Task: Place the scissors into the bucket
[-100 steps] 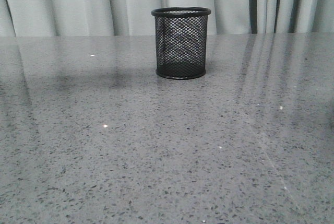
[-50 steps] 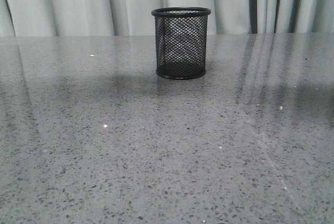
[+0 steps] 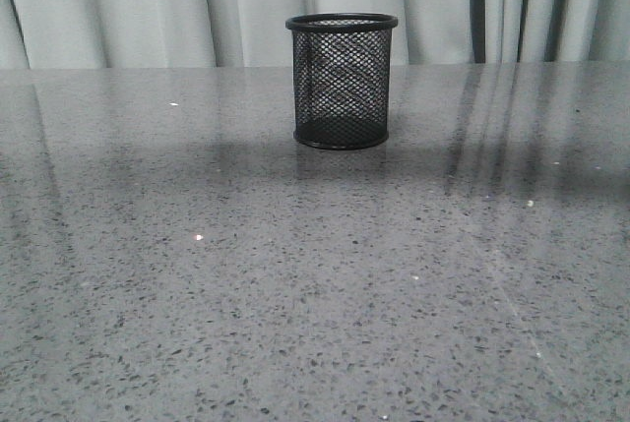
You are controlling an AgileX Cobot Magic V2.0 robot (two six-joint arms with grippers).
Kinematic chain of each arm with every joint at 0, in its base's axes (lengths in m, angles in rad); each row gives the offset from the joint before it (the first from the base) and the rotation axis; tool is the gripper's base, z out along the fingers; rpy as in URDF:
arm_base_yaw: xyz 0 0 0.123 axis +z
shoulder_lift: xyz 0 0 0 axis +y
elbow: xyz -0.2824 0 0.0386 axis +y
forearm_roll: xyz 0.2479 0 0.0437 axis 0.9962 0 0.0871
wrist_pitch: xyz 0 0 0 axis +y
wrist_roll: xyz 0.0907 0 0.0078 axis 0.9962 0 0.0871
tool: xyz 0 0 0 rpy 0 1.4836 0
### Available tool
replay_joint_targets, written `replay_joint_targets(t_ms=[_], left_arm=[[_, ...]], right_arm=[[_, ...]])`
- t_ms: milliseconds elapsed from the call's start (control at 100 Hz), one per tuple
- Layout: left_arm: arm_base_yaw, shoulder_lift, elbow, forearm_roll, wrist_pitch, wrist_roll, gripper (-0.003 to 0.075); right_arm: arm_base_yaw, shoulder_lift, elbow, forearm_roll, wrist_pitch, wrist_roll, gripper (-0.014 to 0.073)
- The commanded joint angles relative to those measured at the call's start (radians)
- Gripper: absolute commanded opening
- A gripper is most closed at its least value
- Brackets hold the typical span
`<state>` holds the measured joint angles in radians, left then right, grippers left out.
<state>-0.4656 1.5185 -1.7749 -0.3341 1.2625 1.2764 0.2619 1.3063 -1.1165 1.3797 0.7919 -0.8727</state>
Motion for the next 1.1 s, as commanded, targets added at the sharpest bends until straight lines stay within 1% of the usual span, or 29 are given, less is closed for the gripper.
replay_joint_targets(t_ms=[0, 220, 370, 440, 580, 700, 750, 820, 890, 940, 1010, 1040, 1090], left_arm=[[-0.008, -0.043, -0.034, -0.035, 0.008, -0.012, 0.0061], [-0.008, -0.043, -0.034, -0.035, 0.006, -0.012, 0.0061], [-0.008, -0.043, -0.034, -0.035, 0.006, -0.012, 0.0061], [-0.008, -0.043, -0.034, -0.035, 0.002, -0.012, 0.0062], [-0.008, -0.043, -0.034, -0.049, 0.0, -0.012, 0.0064], [-0.008, -0.043, -0.034, -0.07, 0.0, -0.012, 0.0067], [-0.008, -0.043, -0.034, -0.083, 0.0, -0.012, 0.0083], [-0.008, -0.043, -0.034, -0.097, 0.0, -0.012, 0.0144], [-0.008, -0.043, -0.034, -0.111, 0.0, -0.012, 0.0249], [-0.008, -0.043, -0.034, -0.111, 0.0, -0.012, 0.0347], [-0.008, -0.043, -0.034, -0.111, 0.0, -0.014, 0.0445], [-0.008, -0.043, -0.034, -0.111, 0.0, -0.024, 0.0464], [-0.008, -0.043, -0.034, -0.108, 0.0, -0.044, 0.047]], right_arm=[[0.022, 0.006, -0.06, 0.065, -0.012, -0.019, 0.0412], [0.033, 0.072, -0.123, 0.068, -0.006, -0.023, 0.0412], [0.033, 0.093, -0.137, 0.076, 0.011, -0.023, 0.0412], [0.033, 0.103, -0.138, 0.08, 0.031, -0.024, 0.0391], [0.033, 0.123, -0.139, 0.098, 0.051, -0.042, 0.0264], [0.033, 0.127, -0.141, 0.111, 0.053, -0.067, 0.0122], [0.033, 0.127, -0.143, 0.111, 0.053, -0.068, 0.0065], [0.033, 0.127, -0.143, 0.112, 0.053, -0.069, -0.0012], [0.033, 0.127, -0.143, 0.112, 0.053, -0.073, -0.0074], [0.033, 0.127, -0.143, 0.112, 0.053, -0.073, -0.0073], [0.033, 0.127, -0.143, 0.112, 0.053, -0.073, -0.0073], [0.033, 0.127, -0.143, 0.112, 0.053, -0.073, -0.0073], [0.033, 0.127, -0.143, 0.112, 0.053, -0.073, -0.0073]])
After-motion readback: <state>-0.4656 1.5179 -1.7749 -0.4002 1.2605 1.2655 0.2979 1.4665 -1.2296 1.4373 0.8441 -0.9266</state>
